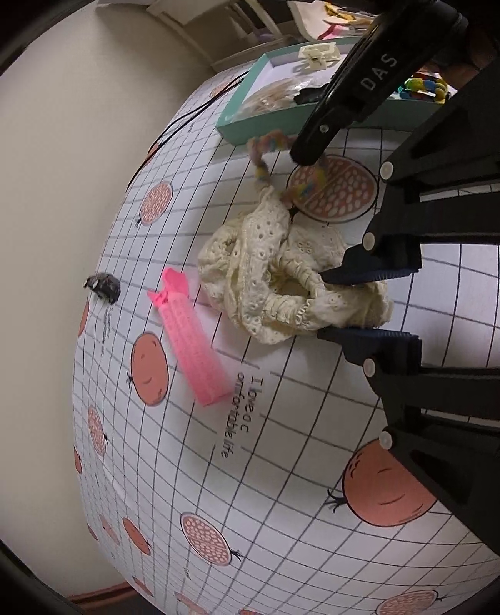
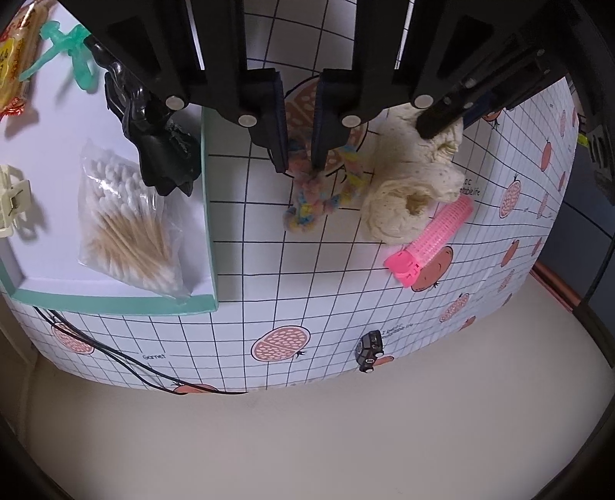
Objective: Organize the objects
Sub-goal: 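Close the left gripper on the cream lace cloth and lift it, then grasp the beaded bracelet with the right gripper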
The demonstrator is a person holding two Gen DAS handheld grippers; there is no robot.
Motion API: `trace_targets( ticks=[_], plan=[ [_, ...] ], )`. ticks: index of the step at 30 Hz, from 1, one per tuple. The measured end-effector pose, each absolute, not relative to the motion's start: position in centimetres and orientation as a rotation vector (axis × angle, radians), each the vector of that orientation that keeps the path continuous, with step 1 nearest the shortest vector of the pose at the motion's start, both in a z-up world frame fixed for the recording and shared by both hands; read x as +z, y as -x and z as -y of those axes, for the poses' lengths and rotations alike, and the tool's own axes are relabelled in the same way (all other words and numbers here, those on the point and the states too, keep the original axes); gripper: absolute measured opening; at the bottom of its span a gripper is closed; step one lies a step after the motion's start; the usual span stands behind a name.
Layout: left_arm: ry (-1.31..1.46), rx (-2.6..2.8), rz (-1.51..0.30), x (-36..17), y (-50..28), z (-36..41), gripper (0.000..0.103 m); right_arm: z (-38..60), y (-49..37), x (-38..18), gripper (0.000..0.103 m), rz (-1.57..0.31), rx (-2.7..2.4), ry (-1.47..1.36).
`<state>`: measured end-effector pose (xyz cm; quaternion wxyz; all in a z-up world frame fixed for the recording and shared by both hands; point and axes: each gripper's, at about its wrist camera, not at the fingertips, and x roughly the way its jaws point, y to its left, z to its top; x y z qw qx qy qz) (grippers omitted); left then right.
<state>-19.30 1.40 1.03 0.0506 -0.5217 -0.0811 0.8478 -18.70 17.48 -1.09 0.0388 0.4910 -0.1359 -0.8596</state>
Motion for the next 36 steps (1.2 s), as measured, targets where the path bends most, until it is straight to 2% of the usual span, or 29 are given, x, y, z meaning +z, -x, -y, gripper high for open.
trace_targets(
  ticks=[14, 28, 36],
  plan=[
    [1.551, 2.652, 0.397, 1.7, 19.3, 0.8, 0.019, -17.8, 18.5, -0.3, 0.012, 0.428, -2.638, -1.482],
    [1.369, 2.732, 0.484, 5.3, 18.8, 0.9, 0.013, -18.0, 18.0, 3.4, 0.010, 0.460, -2.643, -1.341],
    [1.341, 2.730, 0.505, 6.0, 18.6, 0.7, 0.013, -18.8, 18.0, 3.3, 0.010, 0.499, -2.645, -1.347]
  ],
)
